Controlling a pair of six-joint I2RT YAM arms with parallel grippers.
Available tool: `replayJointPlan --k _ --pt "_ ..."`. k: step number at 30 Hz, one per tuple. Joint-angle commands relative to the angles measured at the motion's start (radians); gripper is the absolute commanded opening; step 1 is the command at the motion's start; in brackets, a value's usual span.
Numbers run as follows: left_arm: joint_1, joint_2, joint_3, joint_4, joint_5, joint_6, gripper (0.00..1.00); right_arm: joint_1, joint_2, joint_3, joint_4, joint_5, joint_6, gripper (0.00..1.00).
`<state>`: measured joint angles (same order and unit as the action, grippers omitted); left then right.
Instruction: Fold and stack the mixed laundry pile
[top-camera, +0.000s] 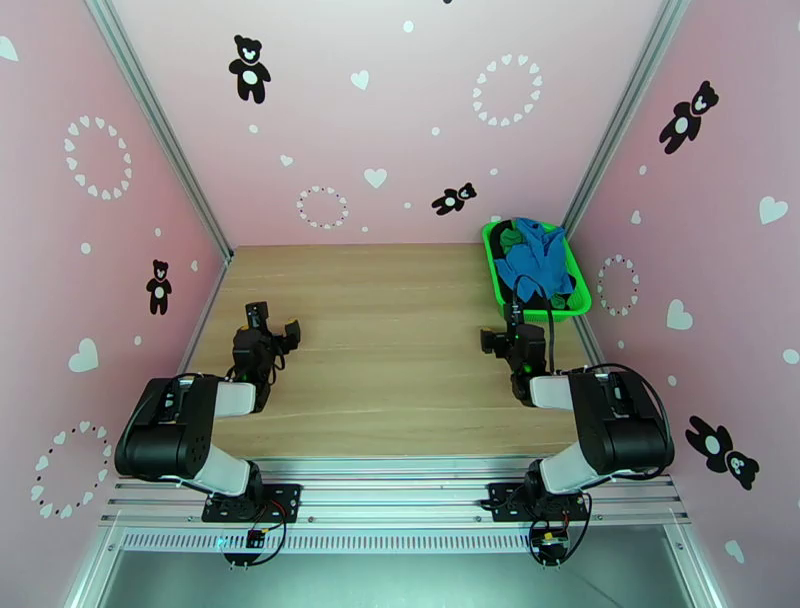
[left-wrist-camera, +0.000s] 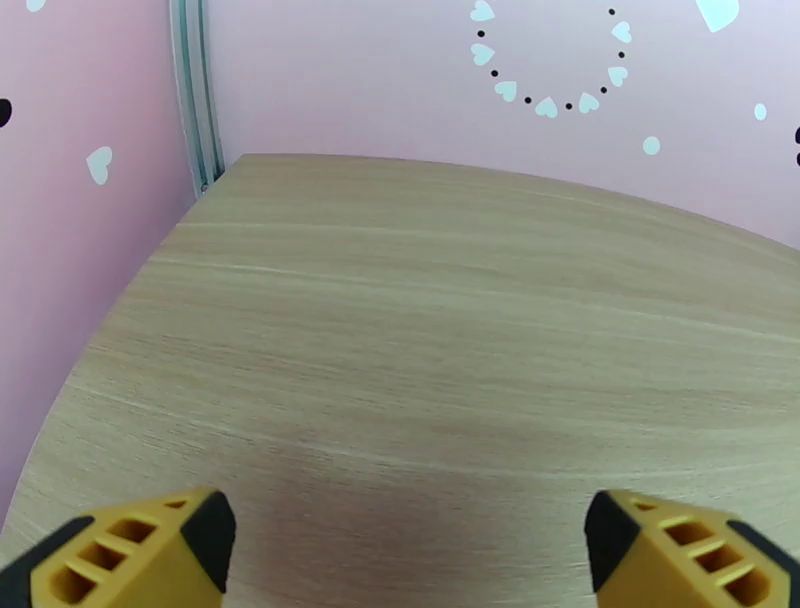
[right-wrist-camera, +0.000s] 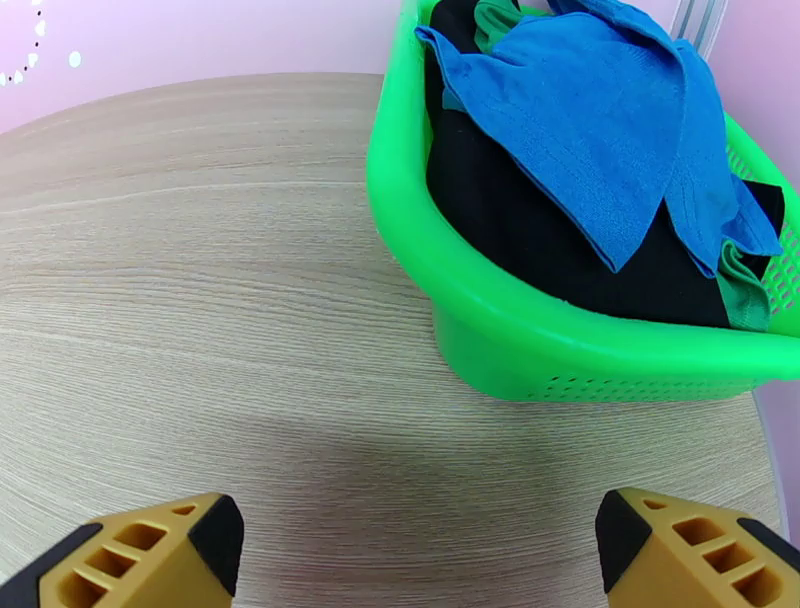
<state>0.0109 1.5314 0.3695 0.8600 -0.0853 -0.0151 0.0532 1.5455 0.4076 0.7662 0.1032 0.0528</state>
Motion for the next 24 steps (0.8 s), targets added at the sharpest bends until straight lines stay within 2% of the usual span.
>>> replayJointPlan --k 1,24 --pt "0.005 -0.005 0.016 0.002 0.021 0.003 0.99 0.004 -0.014 0.002 0.030 0.006 0.011 0.99" --pt "0.004 -0.005 0.016 0.002 0.020 0.003 0.98 -0.004 -0.014 0.003 0.028 -0.010 0.015 0.99"
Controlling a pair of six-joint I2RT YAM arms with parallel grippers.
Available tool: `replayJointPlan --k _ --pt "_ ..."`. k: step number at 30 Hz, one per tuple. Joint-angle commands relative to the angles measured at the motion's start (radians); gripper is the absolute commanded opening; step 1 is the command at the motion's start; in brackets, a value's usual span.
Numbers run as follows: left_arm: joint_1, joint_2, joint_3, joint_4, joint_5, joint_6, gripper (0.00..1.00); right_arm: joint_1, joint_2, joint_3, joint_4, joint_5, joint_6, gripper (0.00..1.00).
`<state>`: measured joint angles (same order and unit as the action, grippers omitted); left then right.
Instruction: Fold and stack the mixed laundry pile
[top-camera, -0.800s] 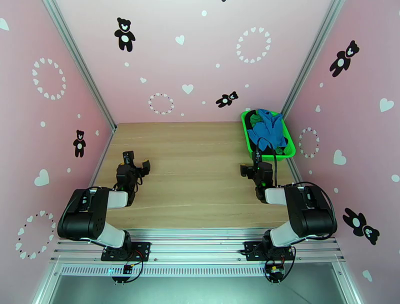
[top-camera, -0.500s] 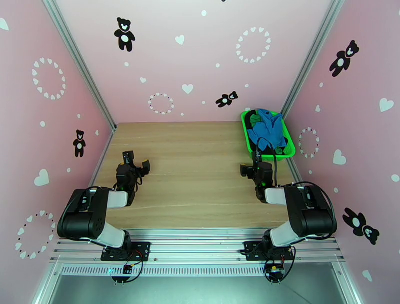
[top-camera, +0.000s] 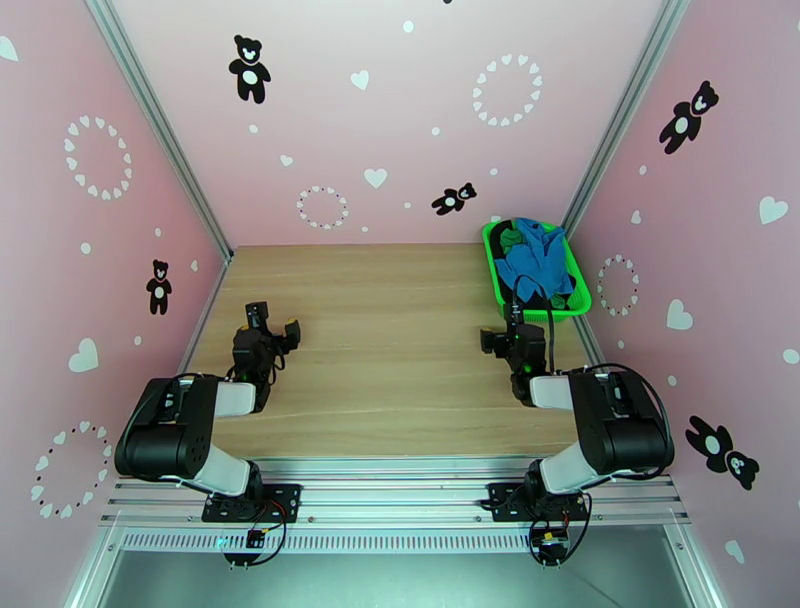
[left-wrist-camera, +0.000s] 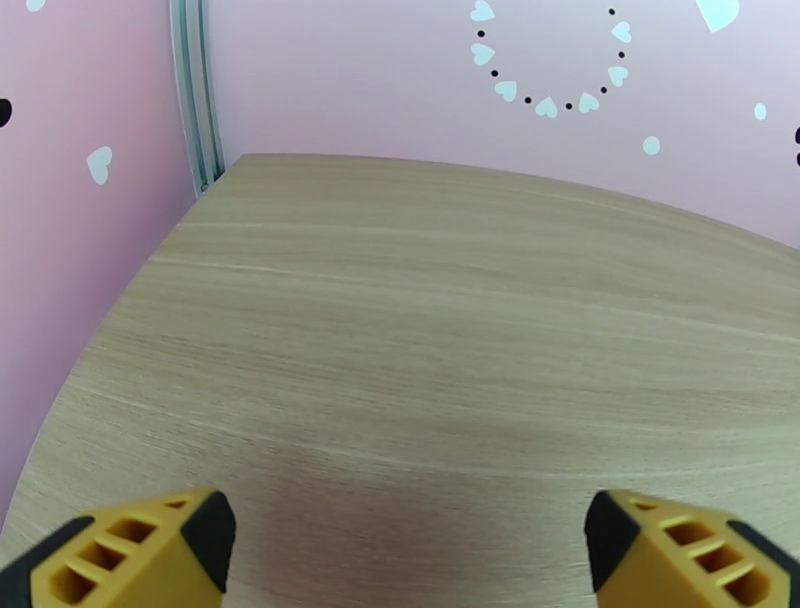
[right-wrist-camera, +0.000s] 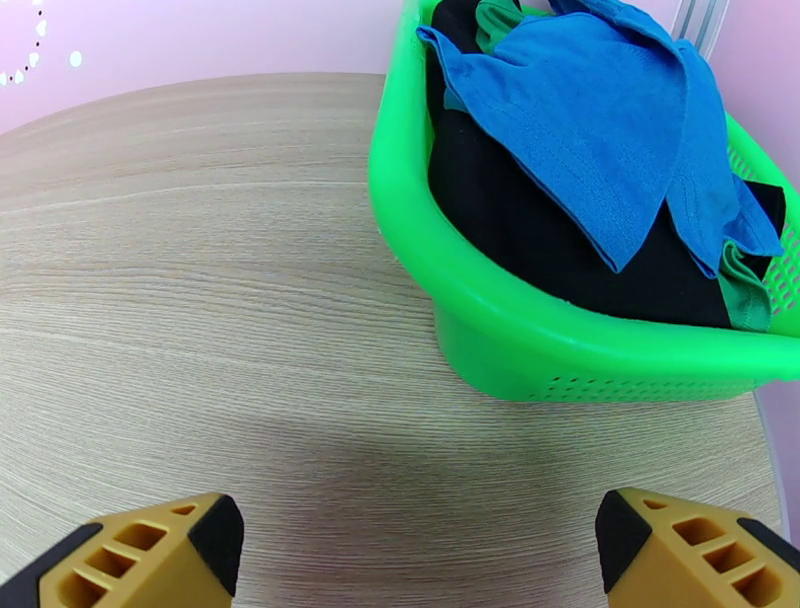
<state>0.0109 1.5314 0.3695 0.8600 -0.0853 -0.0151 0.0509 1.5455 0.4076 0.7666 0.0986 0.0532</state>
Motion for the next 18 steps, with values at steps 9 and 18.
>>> replayJointPlan --k 9,18 --pt "0.005 -0.006 0.016 0.002 0.021 0.003 0.98 -0.002 -0.015 0.003 0.028 -0.005 0.014 0.99" --pt "-0.011 -0.134 0.055 -0.175 -0.113 -0.025 0.99 0.008 -0.095 0.063 -0.141 -0.001 0.001 0.99"
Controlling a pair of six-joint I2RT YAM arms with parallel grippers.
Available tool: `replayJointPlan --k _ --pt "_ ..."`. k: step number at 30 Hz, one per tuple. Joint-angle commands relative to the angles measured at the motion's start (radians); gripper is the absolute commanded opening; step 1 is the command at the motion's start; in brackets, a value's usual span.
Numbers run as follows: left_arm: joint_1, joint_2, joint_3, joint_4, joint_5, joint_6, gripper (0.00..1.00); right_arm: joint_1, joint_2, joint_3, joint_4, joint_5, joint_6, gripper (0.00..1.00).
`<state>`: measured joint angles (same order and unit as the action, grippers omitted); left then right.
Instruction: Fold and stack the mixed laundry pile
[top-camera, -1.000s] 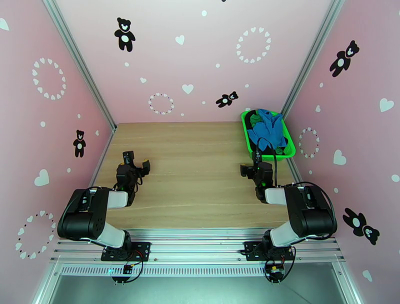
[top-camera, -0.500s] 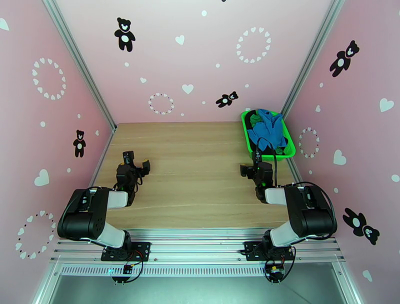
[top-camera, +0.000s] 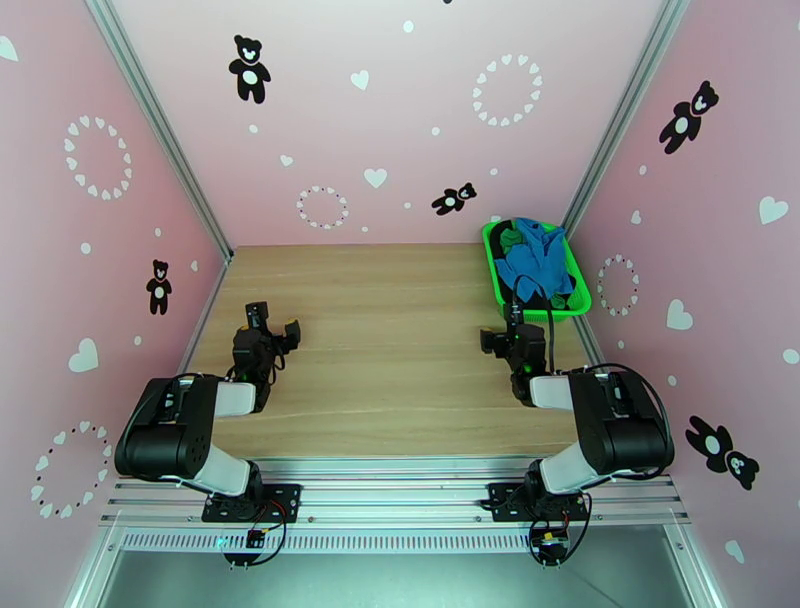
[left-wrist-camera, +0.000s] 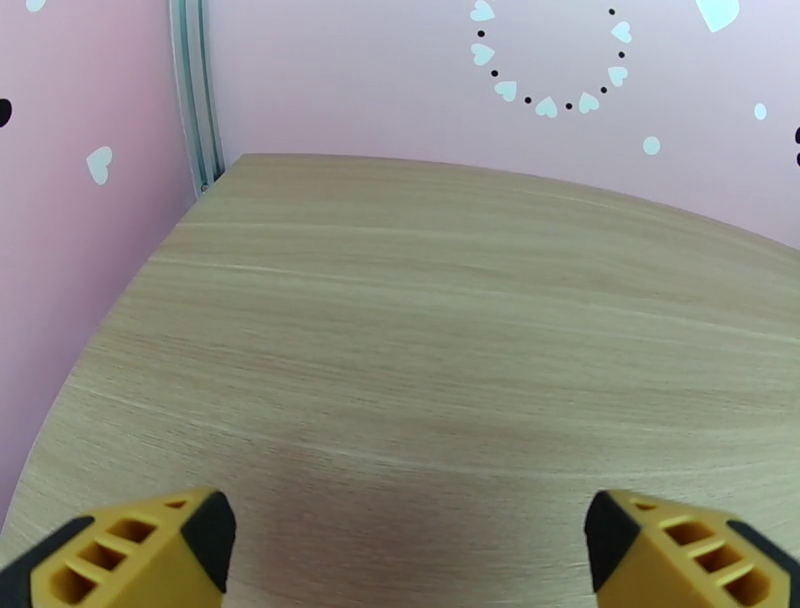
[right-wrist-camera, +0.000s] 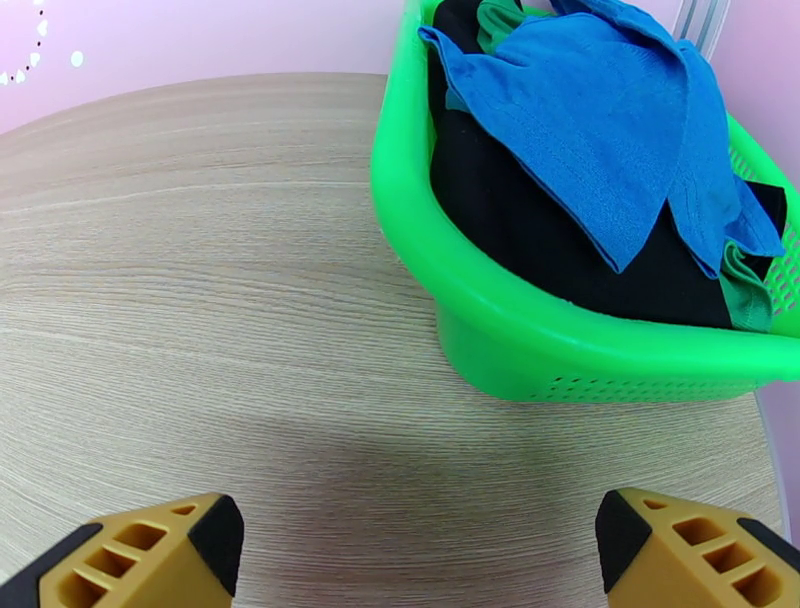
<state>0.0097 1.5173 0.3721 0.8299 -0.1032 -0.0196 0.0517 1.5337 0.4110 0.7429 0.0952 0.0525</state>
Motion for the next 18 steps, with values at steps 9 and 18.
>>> replayJointPlan --k 9,18 --pt "-0.024 -0.401 0.677 -1.190 -0.251 -0.349 0.98 -0.033 -0.177 0.876 -1.251 0.185 0.143 0.99" --pt "-0.223 -0.251 0.863 -1.435 -0.108 -0.399 0.98 -0.183 0.316 1.499 -1.613 0.010 0.196 0.99"
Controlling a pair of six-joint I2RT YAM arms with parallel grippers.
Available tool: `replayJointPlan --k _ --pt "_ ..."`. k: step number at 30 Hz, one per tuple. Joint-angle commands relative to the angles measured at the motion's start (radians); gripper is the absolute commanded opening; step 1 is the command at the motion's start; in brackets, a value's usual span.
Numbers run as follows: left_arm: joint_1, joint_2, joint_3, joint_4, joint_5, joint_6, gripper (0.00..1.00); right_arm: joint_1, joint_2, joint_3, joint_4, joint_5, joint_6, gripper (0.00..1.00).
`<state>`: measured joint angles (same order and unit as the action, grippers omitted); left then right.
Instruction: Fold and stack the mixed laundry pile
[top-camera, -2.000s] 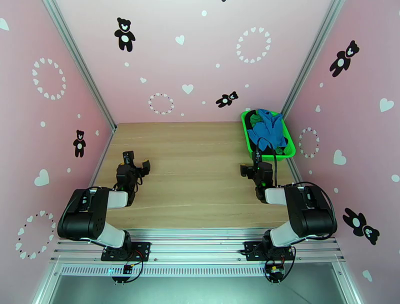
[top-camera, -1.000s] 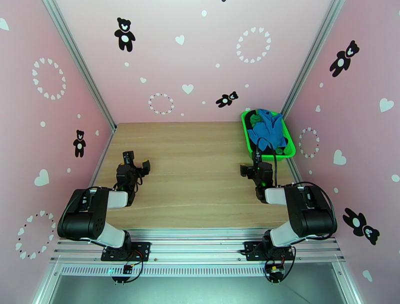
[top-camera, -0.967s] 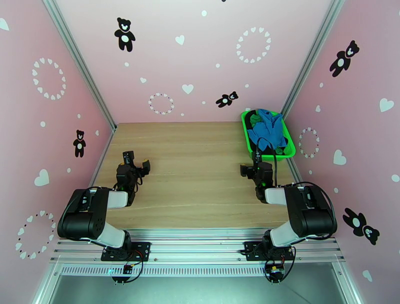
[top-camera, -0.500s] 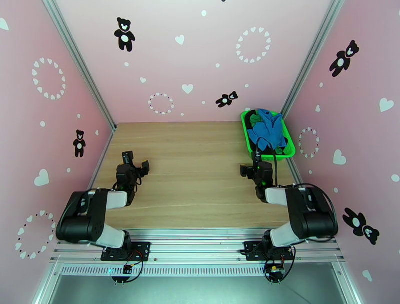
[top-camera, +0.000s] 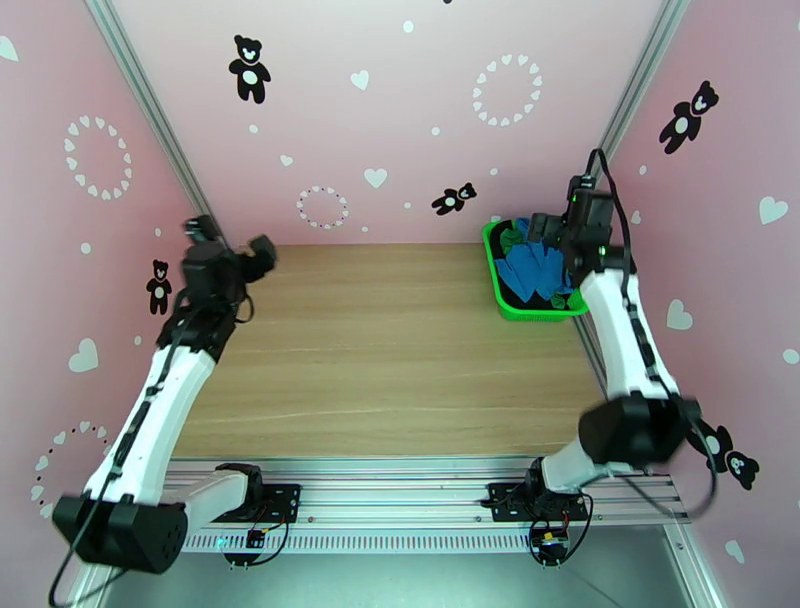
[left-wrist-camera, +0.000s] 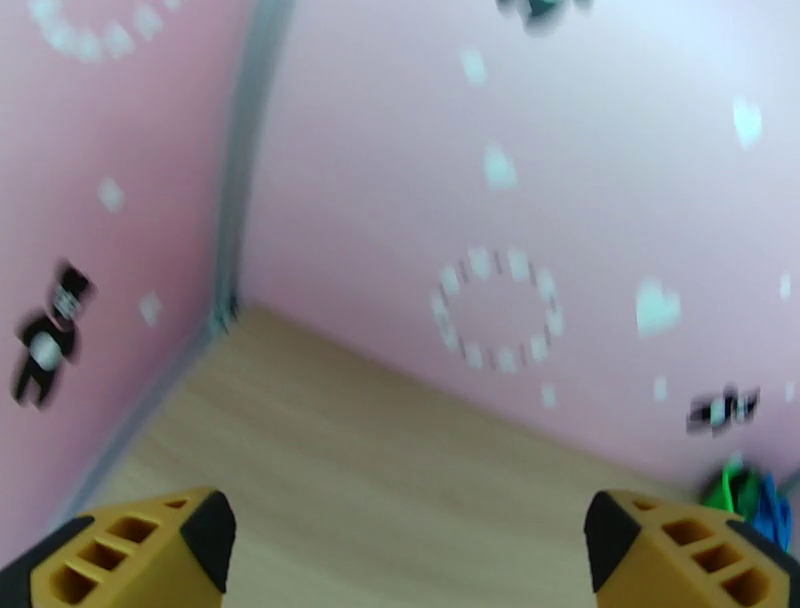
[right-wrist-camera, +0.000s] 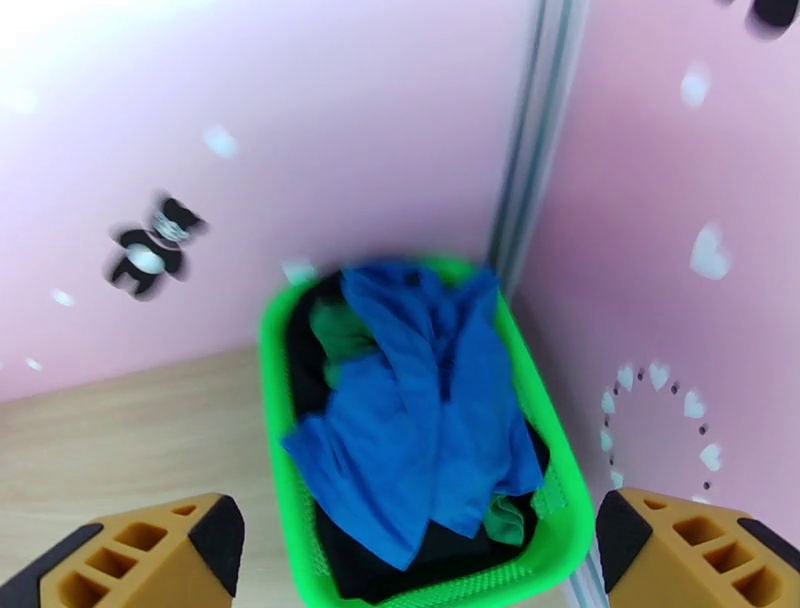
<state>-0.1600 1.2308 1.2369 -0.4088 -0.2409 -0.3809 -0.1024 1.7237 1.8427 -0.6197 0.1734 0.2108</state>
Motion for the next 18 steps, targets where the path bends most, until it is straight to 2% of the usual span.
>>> replayJointPlan --k 1,5,12,18 --pt "-0.080 0.039 -0.005 -0.199 0.022 -0.038 0.98 -0.043 0.171 0.103 -0.248 -0.091 0.043 0.99" --pt "-0.129 0.051 -0.032 -0.183 0.020 -0.044 0.98 -0.086 0.311 0.193 -0.189 -0.171 0.062 0.99" --pt "-0.144 0.056 -0.092 -0.142 0.032 -0.043 0.98 -0.091 0.517 0.328 -0.147 -0.179 0.074 0.95" --pt "-0.144 0.069 -0.100 -0.131 0.027 -0.032 0.95 -0.090 0.653 0.426 -0.143 -0.208 0.085 0.81"
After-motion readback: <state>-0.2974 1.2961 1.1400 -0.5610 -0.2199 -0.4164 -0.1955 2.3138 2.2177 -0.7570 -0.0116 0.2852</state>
